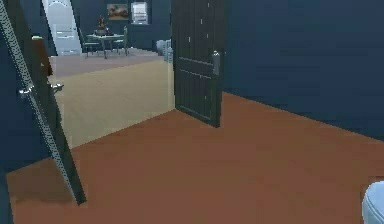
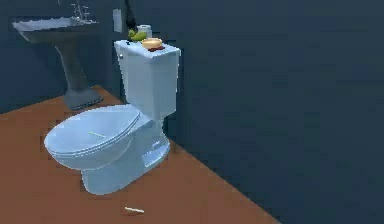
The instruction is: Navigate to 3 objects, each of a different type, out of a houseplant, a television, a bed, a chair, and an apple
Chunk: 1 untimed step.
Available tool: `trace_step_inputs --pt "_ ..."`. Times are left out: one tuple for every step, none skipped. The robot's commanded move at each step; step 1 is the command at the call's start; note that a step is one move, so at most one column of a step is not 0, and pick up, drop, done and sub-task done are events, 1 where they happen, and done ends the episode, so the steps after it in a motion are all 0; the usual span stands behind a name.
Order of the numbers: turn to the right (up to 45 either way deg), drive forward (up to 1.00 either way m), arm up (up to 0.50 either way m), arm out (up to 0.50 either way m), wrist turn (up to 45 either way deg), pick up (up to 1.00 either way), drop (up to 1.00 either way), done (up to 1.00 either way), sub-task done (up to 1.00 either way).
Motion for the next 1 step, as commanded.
trace_step_inputs --pt "0.0 1.0 0.0 0.0 0.0 0.0 0.0 0.0 0.0"
